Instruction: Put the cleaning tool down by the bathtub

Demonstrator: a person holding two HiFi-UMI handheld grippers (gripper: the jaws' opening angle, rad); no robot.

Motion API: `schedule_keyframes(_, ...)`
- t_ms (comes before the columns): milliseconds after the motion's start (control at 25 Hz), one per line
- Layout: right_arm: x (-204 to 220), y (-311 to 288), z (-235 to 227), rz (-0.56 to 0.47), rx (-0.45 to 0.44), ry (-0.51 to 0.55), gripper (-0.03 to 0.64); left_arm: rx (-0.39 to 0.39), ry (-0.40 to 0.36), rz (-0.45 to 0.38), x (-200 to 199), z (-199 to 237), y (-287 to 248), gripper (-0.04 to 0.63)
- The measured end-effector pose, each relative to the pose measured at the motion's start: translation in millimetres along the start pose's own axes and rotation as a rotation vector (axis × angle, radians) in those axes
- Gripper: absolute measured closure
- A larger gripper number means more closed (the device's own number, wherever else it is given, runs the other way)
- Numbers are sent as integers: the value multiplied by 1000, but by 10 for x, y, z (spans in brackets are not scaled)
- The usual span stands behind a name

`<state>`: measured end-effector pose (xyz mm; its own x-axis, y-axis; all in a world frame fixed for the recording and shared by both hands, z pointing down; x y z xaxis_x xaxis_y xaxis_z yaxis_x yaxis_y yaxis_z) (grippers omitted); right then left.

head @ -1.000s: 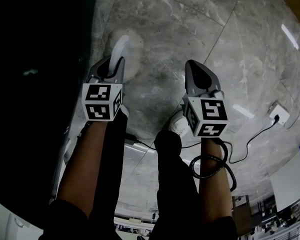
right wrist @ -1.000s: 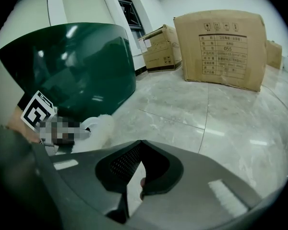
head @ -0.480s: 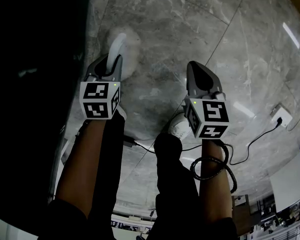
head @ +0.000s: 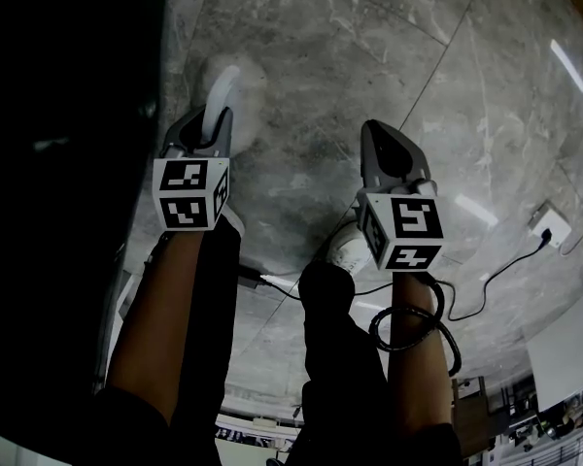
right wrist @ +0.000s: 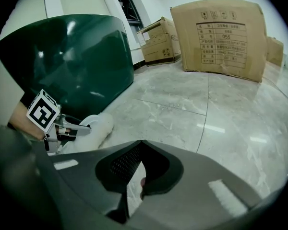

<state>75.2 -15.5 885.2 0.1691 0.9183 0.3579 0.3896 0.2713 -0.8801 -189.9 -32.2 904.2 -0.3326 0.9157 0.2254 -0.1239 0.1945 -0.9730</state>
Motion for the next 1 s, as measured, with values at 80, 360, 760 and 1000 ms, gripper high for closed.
schedule_keyframes(80,15,-10,-23,-1,0,-9,594,-2,2,5,25,4,-26,508)
schedule_keyframes(360,66,-62,-34,13,0,3,594,3,-18,-11,20,-21,-79,508)
schedule_keyframes(760,48,-43,-27,12,0,13,594,19,-16,-4,19,-24,-85,508)
schedule_keyframes(1000,-21,-5,21,2,-5,54,594,26,-29,-11,8,-28,-65,485)
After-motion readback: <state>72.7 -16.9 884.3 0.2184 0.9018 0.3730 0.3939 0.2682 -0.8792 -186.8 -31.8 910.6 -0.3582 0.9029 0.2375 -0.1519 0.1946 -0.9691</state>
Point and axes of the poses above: the fingertips, and each gripper's own axes: y backward along the fingers, z to its left, x out of its underside, the point moved 7 cm from there along y, backward along the fingers, and after that the axes turned 13 degrees about z, right-handed, at the moved point
